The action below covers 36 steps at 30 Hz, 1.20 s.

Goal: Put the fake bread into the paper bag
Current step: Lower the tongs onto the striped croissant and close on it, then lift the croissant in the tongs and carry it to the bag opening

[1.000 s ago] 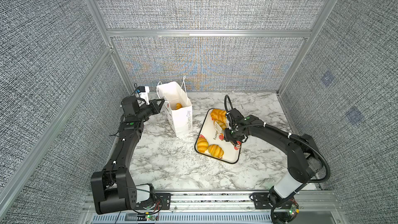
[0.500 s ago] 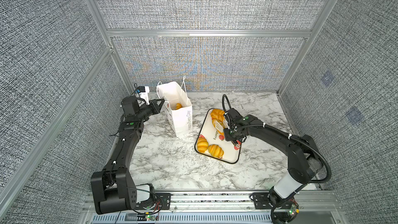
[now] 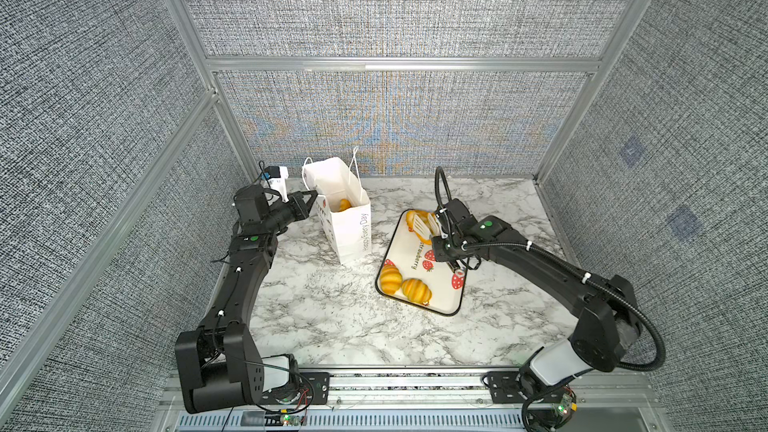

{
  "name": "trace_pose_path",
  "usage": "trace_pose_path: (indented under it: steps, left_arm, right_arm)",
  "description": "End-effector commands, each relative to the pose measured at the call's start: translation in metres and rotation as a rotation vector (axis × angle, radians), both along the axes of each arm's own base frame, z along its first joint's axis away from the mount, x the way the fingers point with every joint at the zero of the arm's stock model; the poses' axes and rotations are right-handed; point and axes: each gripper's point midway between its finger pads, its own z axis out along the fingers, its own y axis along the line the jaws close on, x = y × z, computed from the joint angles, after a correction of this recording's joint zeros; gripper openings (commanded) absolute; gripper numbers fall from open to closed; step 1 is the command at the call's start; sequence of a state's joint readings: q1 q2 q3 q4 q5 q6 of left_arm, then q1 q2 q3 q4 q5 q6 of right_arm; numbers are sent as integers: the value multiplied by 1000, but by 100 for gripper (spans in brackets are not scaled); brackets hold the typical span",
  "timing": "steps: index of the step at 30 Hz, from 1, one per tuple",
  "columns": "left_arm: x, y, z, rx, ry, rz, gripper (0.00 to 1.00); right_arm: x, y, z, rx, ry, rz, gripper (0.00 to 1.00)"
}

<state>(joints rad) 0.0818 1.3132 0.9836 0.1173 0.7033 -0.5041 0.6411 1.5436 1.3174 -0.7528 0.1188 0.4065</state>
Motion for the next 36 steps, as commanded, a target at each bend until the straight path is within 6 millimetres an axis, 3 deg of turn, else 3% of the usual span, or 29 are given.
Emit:
trace_pose_path:
  steps: [1, 12, 23, 36]
  left_arm:
    - [1, 0, 3, 8, -23, -2, 0]
    - [0, 0, 4, 8, -24, -3, 0]
    - [0, 0, 5, 6, -26, -4, 0]
    - [-1, 0, 7, 4, -32, -5, 0]
  right_arm:
    - [3, 2, 19, 27, -46, -14, 33]
    - [2, 15, 76, 152, -147, 10, 33]
    - [-4, 44, 122, 340, -238, 103, 33]
    - [-16, 78, 160, 475, -316, 221, 33]
